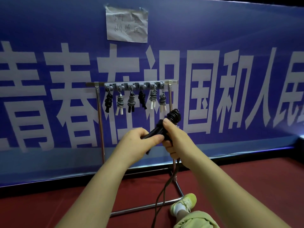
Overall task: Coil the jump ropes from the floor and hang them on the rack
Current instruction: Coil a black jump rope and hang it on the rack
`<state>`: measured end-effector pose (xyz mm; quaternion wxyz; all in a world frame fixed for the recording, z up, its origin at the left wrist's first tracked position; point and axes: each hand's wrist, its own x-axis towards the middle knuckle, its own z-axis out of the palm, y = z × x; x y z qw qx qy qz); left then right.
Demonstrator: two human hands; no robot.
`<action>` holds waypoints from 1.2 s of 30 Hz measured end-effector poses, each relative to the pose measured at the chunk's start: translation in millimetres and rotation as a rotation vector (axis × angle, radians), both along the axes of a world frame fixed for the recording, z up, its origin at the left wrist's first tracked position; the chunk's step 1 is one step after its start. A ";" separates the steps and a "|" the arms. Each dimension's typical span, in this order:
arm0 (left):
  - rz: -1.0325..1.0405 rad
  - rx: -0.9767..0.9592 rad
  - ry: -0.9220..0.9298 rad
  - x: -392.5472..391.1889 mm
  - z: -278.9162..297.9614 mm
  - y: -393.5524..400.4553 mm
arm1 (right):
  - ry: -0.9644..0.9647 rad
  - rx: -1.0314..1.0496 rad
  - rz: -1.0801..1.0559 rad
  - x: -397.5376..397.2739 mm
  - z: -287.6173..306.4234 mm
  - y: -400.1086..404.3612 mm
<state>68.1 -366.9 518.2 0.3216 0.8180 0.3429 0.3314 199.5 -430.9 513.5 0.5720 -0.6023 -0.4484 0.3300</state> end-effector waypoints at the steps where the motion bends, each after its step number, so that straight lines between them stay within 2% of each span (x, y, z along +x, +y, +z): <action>1: -0.058 -0.087 -0.020 0.4 1.0 -2.4 | 0.053 0.018 0.004 0.8 -0.1 -0.7; 3: -0.226 -0.398 -0.082 -0.3 2.7 -8.0 | 0.158 0.076 0.017 2.9 -1.3 -1.9; 5: -0.502 -0.774 -0.154 -3.1 2.1 -12.9 | 0.219 0.152 0.033 3.5 -2.9 -2.5; 7: -0.734 -1.039 -0.275 -2.3 -1.7 -16.8 | 0.248 0.226 0.077 3.5 -3.3 -2.4; 9: -0.800 -1.137 -0.354 1.3 -7.0 -19.0 | 0.199 0.263 0.107 2.7 -1.3 -1.5; 11: -0.811 -1.152 -0.399 5.2 -7.7 -19.6 | 0.129 0.240 0.101 1.6 2.8 -2.7; 13: -0.728 -1.097 -0.392 7.3 -5.0 -16.8 | 0.052 0.208 0.083 3.5 4.5 -4.2; 17: -0.423 -0.751 -0.327 9.3 -8.0 -12.5 | -0.225 0.157 0.042 5.4 0.8 -6.9; 20: -0.278 -0.532 -0.342 13.5 -12.2 -17.5 | -0.335 0.147 -0.006 0.1 1.5 -6.2; 22: -0.195 -0.392 -0.316 15.8 -15.3 -17.2 | -0.351 0.119 -0.010 -0.5 3.5 -4.8; 26: -0.037 -0.092 -0.091 11.0 -20.0 -8.5 | -0.419 -0.034 0.002 6.7 2.9 -3.7; 29: 0.047 0.044 -0.020 6.0 -22.3 -3.7 | -0.389 -0.107 0.027 11.9 0.2 -7.3; 32: 0.098 0.141 0.002 5.9 -25.0 -2.5 | -0.398 -0.091 0.026 9.5 -1.7 -9.0; 36: 0.148 0.228 -0.033 0.4 -22.1 -2.7 | -0.484 0.028 -0.007 -3.8 1.4 -14.5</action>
